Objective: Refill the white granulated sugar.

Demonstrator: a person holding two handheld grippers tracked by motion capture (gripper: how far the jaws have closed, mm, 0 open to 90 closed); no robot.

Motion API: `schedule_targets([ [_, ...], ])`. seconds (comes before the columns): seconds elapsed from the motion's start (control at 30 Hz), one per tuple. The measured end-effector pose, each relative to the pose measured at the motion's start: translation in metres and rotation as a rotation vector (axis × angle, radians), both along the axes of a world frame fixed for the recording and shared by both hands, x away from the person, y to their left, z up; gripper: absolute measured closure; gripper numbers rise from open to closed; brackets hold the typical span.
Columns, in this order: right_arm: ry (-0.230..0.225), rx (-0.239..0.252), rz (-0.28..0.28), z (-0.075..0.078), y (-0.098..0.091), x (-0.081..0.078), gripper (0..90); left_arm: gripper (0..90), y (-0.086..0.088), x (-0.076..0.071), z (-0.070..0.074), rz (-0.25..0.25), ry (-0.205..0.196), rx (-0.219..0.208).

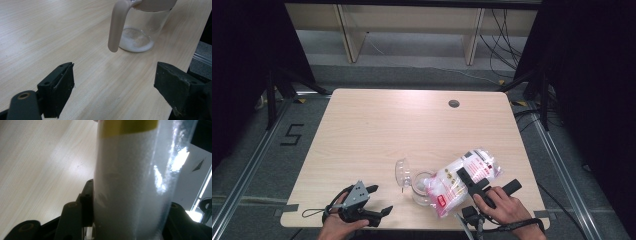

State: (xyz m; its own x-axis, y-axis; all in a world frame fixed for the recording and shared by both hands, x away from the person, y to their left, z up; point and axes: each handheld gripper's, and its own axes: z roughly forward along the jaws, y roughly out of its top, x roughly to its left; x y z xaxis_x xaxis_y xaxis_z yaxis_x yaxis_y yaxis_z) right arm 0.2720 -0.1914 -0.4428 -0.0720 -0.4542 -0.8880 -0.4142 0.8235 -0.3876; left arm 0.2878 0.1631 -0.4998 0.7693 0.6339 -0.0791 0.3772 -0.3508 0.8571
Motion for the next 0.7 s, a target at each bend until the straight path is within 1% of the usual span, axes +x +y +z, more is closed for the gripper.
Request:
schedule_targets([
  [0.03, -0.003, 0.002, 0.0, -0.0001, 0.0, 0.0, 56.0, 15.8, -0.0005, -0.0008, -0.0001, 0.007, 0.011, -0.008],
  [0.13, -0.006, 0.002, 0.002, 0.0001, 0.0001, 0.0, 56.0, 15.8, -0.0007, -0.0008, -0.0002, 0.008, 0.01, -0.013],
  [0.2, -0.005, -0.002, 0.003, 0.0003, 0.0001, -0.0002, 56.1, 15.8, 0.0003, 0.0005, 0.0002, -0.007, -0.008, 0.0],
  [0.27, -0.007, -0.005, 0.003, 0.0006, 0.0, 0.0001, 56.1, 15.8, -0.0003, -0.0009, 0.0, 0.008, 0.01, -0.008],
  [0.43, -0.009, 0.001, 0.002, 0.0005, -0.0006, -0.0002, 56.2, 15.8, -0.0006, -0.0007, -0.0003, 0.006, 0.012, -0.008],
  [0.5, -0.01, -0.007, 0.002, 0.0012, -0.0004, -0.0002, 56.2, 15.8, -0.0005, -0.0005, -0.0004, 0.003, 0.015, -0.007],
  [0.53, -0.01, -0.006, 0.001, 0.001, -0.0006, -0.0003, 56.2, 15.8, -0.0002, -0.0007, 0.0, 0.008, 0.01, -0.001],
  [0.57, -0.011, -0.005, 0.001, 0.0008, -0.0007, -0.0004, 56.2, 15.8, 0.0002, 0.0, -0.0001, 0.0, 0.001, -0.004],
  [0.6, -0.01, -0.003, 0.003, 0.0009, -0.0007, -0.0004, 56.2, 15.8, 0.0013, 0.0009, 0.0004, -0.009, -0.01, 0.01],
  [0.63, -0.005, -0.006, 0.003, 0.0014, -0.0008, -0.0008, 56.2, 15.8, 0.0014, 0.001, 0.0005, -0.008, -0.007, 0.012],
  [0.67, -0.013, -0.021, 0.018, 0.0027, 0.0, -0.0001, 56.3, 15.8, 0.0012, 0.0009, 0.0004, -0.007, -0.006, 0.011],
  [0.7, -0.017, -0.022, 0.02, 0.0029, -0.0001, 0.0002, 56.3, 15.8, 0.0005, 0.0005, 0.0003, -0.004, -0.005, 0.009],
])
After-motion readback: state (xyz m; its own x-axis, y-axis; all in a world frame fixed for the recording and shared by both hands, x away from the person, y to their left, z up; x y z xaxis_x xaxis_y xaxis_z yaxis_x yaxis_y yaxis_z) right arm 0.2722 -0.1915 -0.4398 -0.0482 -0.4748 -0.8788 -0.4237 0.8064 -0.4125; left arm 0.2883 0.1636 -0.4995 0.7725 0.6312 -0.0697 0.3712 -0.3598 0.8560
